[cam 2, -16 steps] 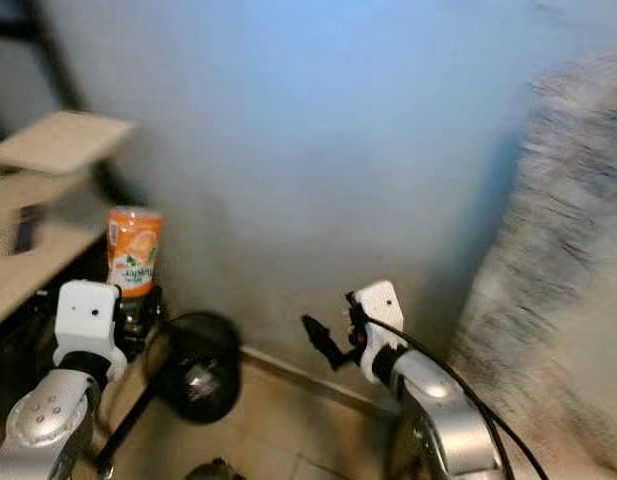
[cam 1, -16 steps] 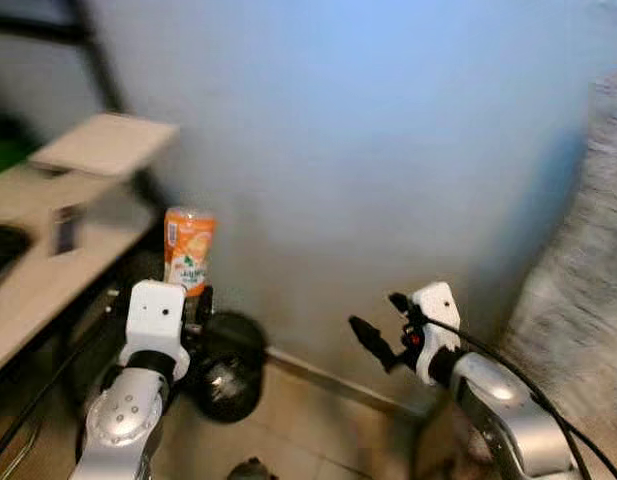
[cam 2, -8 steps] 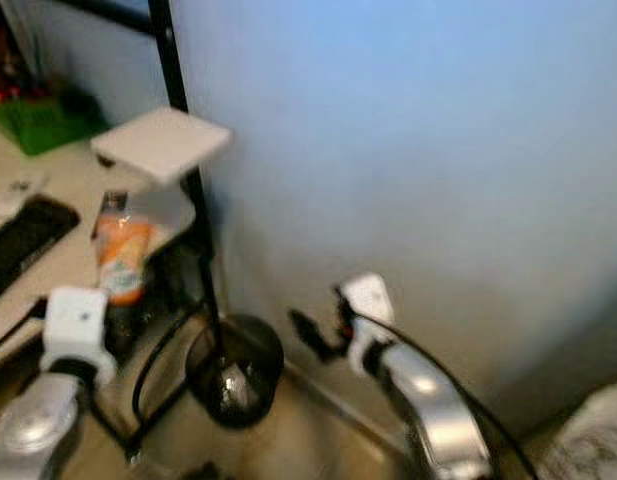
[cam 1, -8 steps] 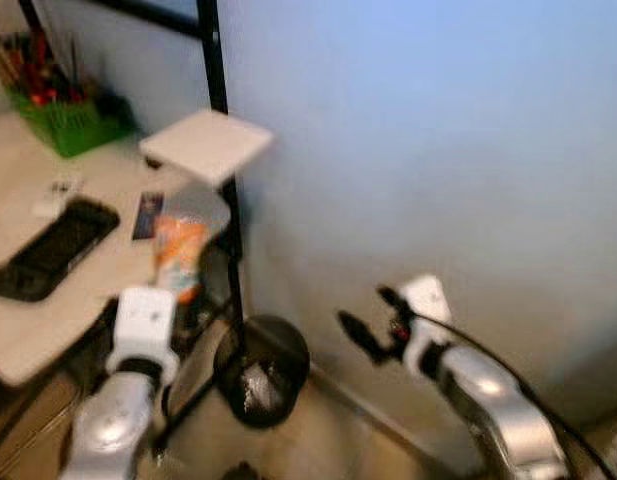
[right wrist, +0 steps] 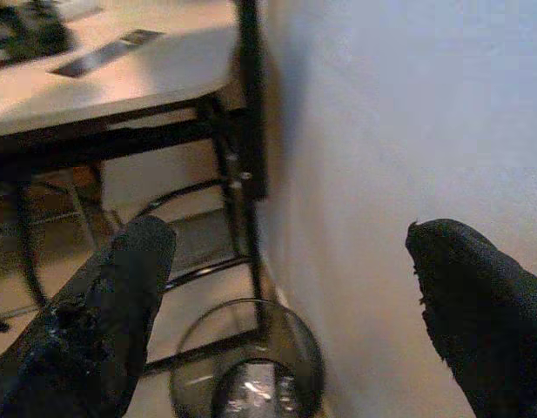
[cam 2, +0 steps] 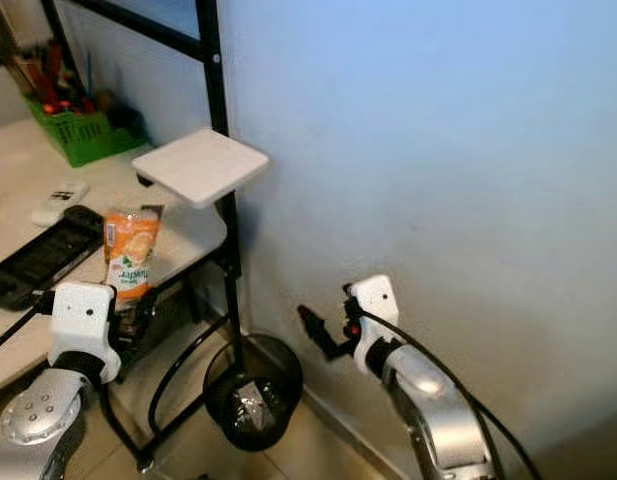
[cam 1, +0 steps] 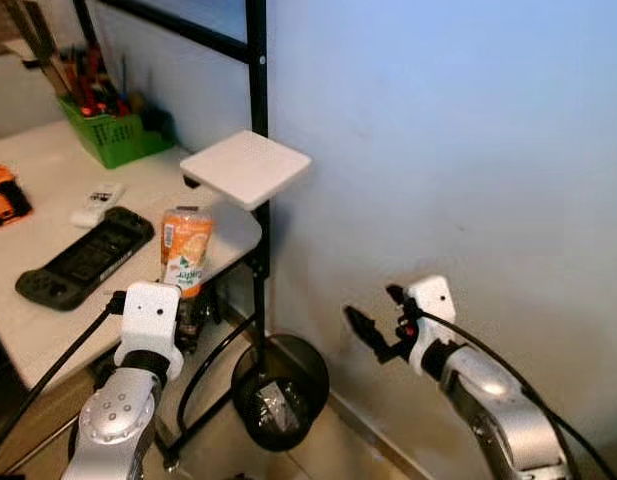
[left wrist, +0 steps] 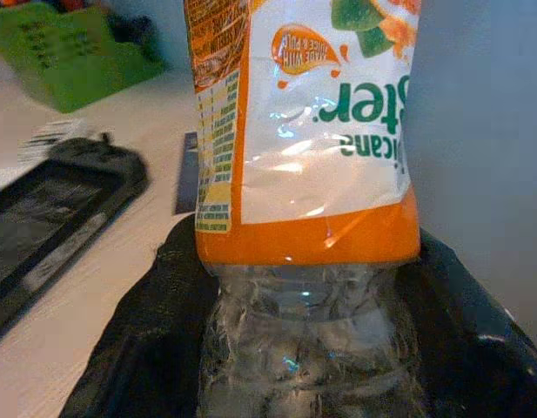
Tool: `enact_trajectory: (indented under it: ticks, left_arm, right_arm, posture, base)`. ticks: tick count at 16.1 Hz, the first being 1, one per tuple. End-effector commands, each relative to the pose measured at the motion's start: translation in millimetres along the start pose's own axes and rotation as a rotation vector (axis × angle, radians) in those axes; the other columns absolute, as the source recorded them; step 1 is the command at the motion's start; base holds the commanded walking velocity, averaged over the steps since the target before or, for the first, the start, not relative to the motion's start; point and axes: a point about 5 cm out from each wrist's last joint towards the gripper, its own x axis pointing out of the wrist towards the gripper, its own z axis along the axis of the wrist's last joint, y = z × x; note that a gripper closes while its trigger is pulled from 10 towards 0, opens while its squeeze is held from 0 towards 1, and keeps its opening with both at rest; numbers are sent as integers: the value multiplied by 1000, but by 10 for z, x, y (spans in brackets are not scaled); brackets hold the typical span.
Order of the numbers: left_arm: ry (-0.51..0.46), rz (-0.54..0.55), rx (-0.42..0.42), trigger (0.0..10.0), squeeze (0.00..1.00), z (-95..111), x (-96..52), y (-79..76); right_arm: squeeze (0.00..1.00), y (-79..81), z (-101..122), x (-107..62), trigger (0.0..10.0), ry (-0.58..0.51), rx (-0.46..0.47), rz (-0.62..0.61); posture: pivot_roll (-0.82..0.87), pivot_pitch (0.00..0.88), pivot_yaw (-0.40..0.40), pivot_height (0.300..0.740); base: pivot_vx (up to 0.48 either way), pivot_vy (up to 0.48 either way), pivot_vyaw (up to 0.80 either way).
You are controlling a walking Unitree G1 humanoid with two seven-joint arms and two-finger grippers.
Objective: Clean up the room
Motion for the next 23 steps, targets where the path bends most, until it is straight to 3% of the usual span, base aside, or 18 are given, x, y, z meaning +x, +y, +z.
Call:
enact_trajectory:
  ticks: [1,7,8,11,13,16,23]
  left_arm:
    - [19,-44,-8,10000,0,-30,12,-68]
    - [55,-192,46,10000,0,-63,129,-174]
    - [95,-282,85,10000,0,-127,264,-193]
    - [188,-343,110,10000,0,-300,432,-162]
    - [275,-336,241,10000,0,-513,567,-53]
    - [294,-418,247,10000,0,-605,749,-101]
    - [332,-575,292,10000,0,-659,1013,-217]
  right_arm:
    - [0,-68,-20,-35,10000,8,-15,-33]
    - [0,-184,27,-54,10000,19,-59,-46]
    - [0,-175,57,0,10000,50,-155,44]
    - [0,-156,70,7,10000,122,-314,192]
    - [0,-244,31,-31,10000,210,-415,226]
    - [0,-358,-29,-105,10000,292,-460,246]
    - [0,-203,-38,-198,10000,337,-479,389]
  posture:
    - [108,0,-33,740]
    - [76,0,-9,740]
    - [66,0,-8,740]
    - [28,0,-1,740]
    - [11,0,-11,740]
    - [-3,0,-35,740]
    - [-54,0,-32,740]
  base:
    - [0,0,0]
    - [0,0,0]
    - [0,0,0]
    - [0,0,0]
    - [0,0,0]
    - [0,0,0]
    - [0,0,0]
